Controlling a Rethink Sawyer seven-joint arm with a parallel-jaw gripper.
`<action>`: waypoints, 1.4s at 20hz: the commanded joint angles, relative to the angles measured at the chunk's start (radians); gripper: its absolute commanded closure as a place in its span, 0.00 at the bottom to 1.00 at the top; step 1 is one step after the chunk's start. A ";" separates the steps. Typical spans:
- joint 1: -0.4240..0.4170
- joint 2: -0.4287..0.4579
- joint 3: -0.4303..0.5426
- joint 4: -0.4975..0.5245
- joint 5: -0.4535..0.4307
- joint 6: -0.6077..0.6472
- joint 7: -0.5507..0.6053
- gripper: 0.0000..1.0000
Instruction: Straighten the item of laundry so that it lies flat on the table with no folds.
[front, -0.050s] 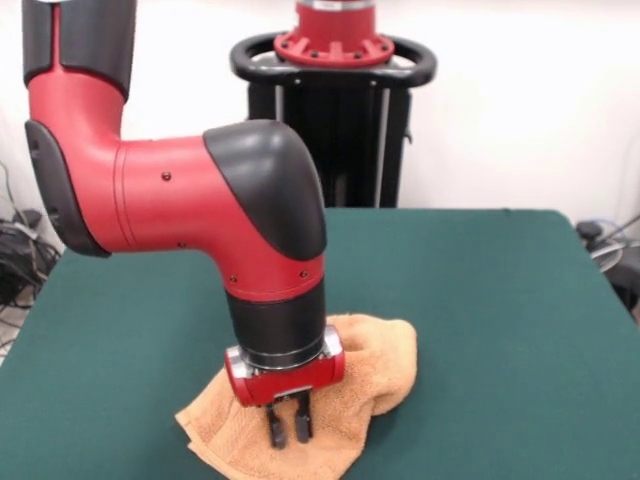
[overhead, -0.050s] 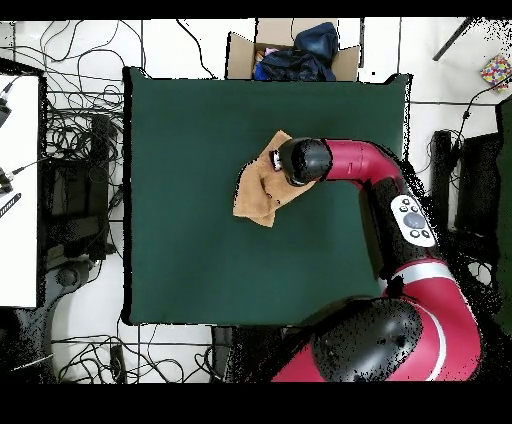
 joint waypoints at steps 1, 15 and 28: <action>0.042 -0.003 0.042 0.072 -0.057 -0.017 -0.130 1.00; 0.054 -0.001 0.021 0.063 -0.056 -0.006 -0.105 0.00; 0.081 0.010 0.006 0.019 -0.049 0.096 -0.141 0.00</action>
